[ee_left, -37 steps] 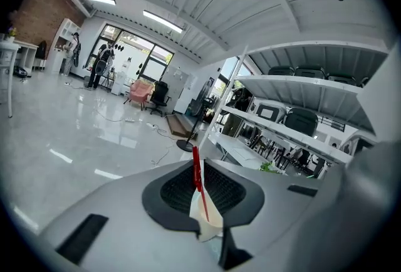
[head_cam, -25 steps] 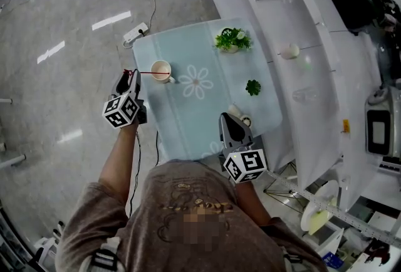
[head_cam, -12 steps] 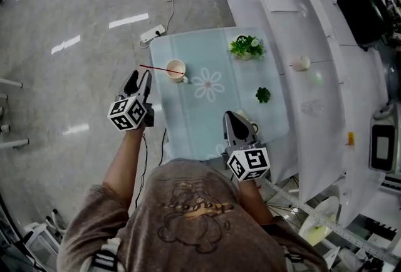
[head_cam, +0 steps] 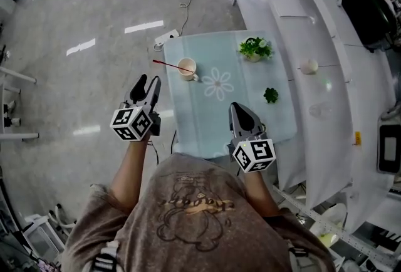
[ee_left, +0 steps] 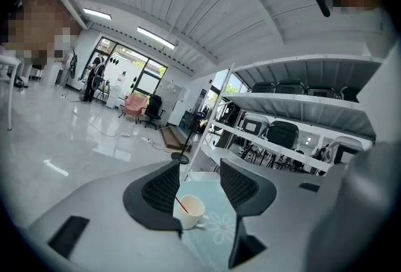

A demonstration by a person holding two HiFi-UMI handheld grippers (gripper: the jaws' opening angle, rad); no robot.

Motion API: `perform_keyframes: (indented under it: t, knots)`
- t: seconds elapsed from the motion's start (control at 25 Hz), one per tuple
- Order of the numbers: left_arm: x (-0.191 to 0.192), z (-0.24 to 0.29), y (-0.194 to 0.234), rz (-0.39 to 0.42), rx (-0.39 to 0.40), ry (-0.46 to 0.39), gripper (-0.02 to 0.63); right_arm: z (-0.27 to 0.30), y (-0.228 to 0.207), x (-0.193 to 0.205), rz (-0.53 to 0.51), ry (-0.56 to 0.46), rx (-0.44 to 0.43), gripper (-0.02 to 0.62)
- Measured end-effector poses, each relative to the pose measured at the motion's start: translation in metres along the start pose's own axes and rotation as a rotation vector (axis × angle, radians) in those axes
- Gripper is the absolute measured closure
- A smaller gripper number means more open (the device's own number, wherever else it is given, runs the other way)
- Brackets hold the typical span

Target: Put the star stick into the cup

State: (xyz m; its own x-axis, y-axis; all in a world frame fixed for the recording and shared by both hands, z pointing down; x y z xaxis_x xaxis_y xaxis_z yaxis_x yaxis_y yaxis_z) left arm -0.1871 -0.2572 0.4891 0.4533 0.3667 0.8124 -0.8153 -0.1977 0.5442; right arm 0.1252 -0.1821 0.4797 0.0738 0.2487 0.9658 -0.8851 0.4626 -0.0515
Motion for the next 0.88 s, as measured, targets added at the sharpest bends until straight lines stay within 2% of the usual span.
perform_keyframes:
  t: [0.44, 0.64, 0.68, 0.88]
  knots:
    - [-0.006, -0.042, -0.056, 0.078, 0.112, 0.024, 0.403, -0.007, 0.004, -0.01, -0.026, -0.041, -0.023, 0.594]
    - [0.002, -0.056, -0.072, 0.177, 0.134, 0.056, 0.405, -0.009, 0.007, -0.012, -0.038, -0.05, -0.033, 0.594]
    - [0.004, -0.059, -0.073, 0.187, 0.135, 0.058, 0.412, -0.009, 0.007, -0.011, -0.043, -0.05, -0.032, 0.594]
    - [0.009, -0.07, -0.071, 0.182, 0.112, 0.017, 0.524, -0.012, 0.005, -0.005, -0.054, -0.051, -0.028, 0.594]
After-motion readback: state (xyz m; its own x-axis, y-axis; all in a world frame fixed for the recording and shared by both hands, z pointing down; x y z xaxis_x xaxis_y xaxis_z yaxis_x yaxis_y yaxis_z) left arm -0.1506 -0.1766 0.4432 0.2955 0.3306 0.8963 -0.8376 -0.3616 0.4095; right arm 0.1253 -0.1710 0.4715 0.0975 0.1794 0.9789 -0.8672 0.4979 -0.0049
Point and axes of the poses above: the fingertips, and each gripper's own axes: z forward along the fingers, y to its left, x out of its underside, the point moved 6 cm from there along -z, backward along the fingers, and after that the axes turned 11 degrees about -z, right-handed, at the moved point
